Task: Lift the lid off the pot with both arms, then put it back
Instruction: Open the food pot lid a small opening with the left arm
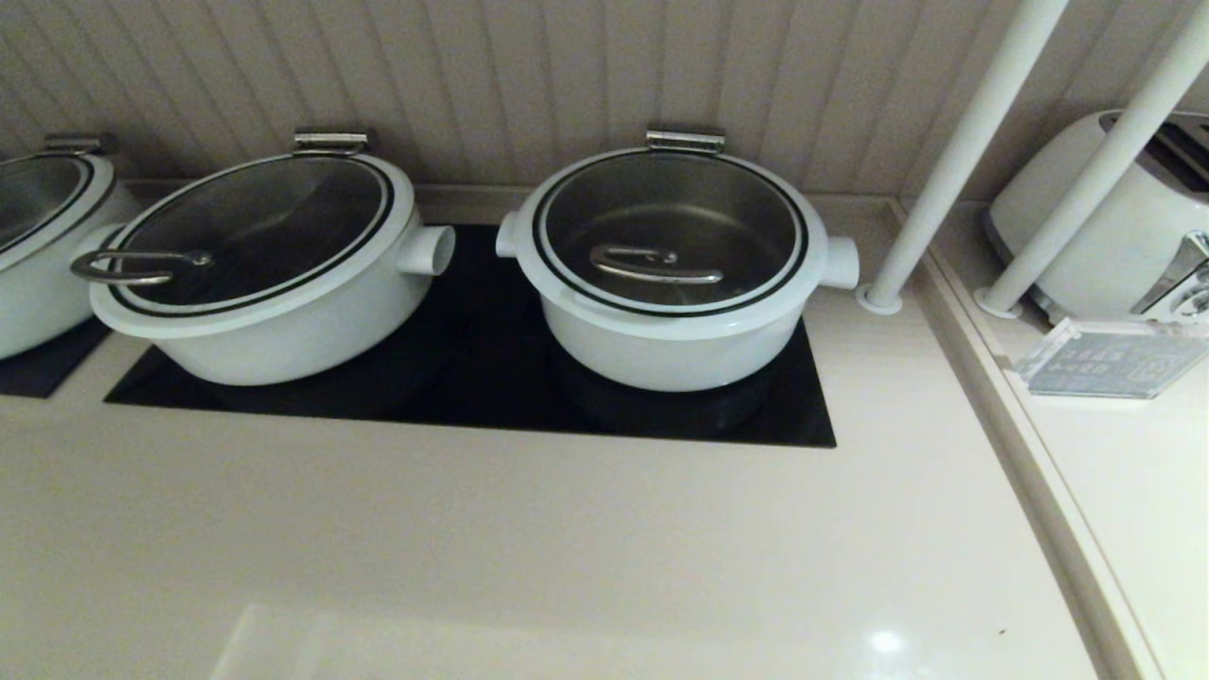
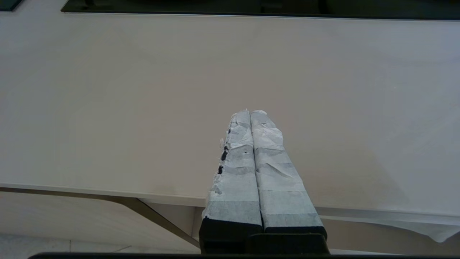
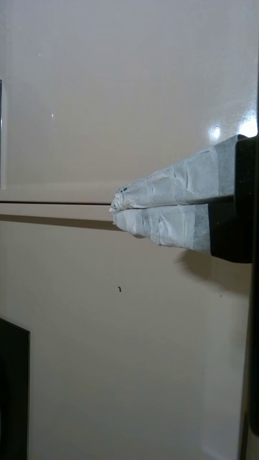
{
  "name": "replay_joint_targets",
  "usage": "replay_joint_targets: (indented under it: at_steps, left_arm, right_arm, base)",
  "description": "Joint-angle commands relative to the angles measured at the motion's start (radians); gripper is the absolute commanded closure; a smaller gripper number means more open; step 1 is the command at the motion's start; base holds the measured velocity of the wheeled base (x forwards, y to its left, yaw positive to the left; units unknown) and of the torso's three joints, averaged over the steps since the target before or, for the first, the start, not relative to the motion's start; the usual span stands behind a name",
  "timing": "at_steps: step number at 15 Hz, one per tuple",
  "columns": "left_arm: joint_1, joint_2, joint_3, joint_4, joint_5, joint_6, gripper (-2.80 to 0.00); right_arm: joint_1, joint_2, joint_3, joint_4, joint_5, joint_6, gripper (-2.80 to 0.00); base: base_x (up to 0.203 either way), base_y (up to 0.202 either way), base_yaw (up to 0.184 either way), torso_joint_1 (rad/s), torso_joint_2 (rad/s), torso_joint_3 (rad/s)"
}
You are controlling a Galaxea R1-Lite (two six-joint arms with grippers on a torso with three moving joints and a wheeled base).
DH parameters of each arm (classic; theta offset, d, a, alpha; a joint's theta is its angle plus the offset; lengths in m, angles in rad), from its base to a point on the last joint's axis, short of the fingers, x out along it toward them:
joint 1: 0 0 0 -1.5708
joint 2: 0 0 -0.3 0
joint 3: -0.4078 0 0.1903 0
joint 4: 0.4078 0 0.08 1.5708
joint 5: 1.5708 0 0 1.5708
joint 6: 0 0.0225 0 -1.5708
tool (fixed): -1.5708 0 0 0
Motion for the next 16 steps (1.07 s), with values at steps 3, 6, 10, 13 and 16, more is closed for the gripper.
replay_joint_targets:
  at_steps: [3, 6, 10, 13, 16]
  left_arm:
    - [0.0, 0.001, 0.0, -0.001, 0.0, 0.0, 0.0]
    - [0.0, 0.001, 0.0, -0.001, -0.001, 0.013, 0.0]
    - [0.0, 0.001, 0.0, -0.001, -0.004, 0.035, 0.0]
    - [0.0, -0.001, -0.01, -0.007, -0.068, 0.207, 0.0]
    - [0.0, 0.097, -0.116, 0.0, -0.159, 0.19, 0.0]
  right_arm:
    - [0.0, 0.001, 0.0, 0.0, 0.0, 0.002, 0.0]
    - [0.0, 0.001, 0.0, 0.0, 0.002, -0.001, 0.0]
    - [0.0, 0.001, 0.0, 0.0, 0.004, -0.01, 0.0]
    - [0.0, 0.001, 0.0, 0.0, 0.008, -0.021, 0.0]
    - [0.0, 0.001, 0.0, 0.0, 0.006, -0.02, 0.0]
  base:
    - [0.0, 0.0, 0.0, 0.0, 0.0, 0.0]
    - [0.0, 0.0, 0.0, 0.0, 0.0, 0.0]
    - [0.0, 0.0, 0.0, 0.0, 0.0, 0.0]
    - [0.0, 0.0, 0.0, 0.0, 0.0, 0.0]
    - [0.0, 0.0, 0.0, 0.0, 0.0, 0.0]
